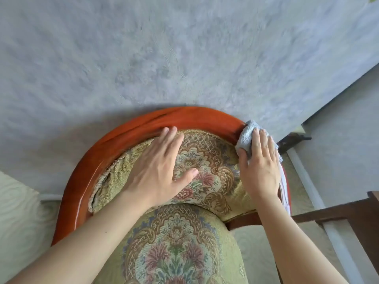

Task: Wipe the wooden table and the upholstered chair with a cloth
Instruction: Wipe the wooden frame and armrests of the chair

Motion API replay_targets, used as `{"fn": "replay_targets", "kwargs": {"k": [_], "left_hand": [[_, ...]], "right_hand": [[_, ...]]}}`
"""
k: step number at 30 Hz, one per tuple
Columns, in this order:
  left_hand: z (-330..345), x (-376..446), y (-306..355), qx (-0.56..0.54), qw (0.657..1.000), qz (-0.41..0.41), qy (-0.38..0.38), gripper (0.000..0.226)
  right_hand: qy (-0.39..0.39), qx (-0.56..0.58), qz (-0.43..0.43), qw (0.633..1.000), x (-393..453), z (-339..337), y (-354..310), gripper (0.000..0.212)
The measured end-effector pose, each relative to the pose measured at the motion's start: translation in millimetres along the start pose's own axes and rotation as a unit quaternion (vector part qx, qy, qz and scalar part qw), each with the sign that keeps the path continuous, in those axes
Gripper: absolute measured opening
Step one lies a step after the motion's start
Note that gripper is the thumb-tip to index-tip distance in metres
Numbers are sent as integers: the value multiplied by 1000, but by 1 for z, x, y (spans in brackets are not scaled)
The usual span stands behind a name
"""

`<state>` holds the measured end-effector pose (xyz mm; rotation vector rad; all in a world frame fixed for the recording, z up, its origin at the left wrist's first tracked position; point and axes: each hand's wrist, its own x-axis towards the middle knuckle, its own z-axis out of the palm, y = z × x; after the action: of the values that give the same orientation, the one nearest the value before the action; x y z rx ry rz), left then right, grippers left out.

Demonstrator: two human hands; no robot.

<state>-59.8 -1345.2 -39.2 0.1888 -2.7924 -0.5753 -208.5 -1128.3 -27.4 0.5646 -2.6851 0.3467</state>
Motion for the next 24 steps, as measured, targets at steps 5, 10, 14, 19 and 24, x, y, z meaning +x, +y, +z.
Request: {"fn": "replay_targets", "kwargs": {"k": [5, 10, 14, 19, 24], "left_hand": [[18, 45, 27, 40, 993, 100, -42, 89], [31, 90, 59, 90, 979, 181, -34, 89], [44, 108, 84, 129, 974, 182, -27, 93], [61, 117, 106, 156, 957, 239, -46, 92], [79, 127, 132, 170, 935, 301, -75, 91]], "right_hand": [[-6, -4, 2, 1000, -3, 4, 7, 71], [1, 21, -7, 1000, 9, 6, 6, 62], [-32, 44, -42, 998, 14, 2, 20, 61], [-13, 72, 56, 996, -14, 3, 46, 59], [-7, 97, 156, 983, -62, 6, 75, 59]]}}
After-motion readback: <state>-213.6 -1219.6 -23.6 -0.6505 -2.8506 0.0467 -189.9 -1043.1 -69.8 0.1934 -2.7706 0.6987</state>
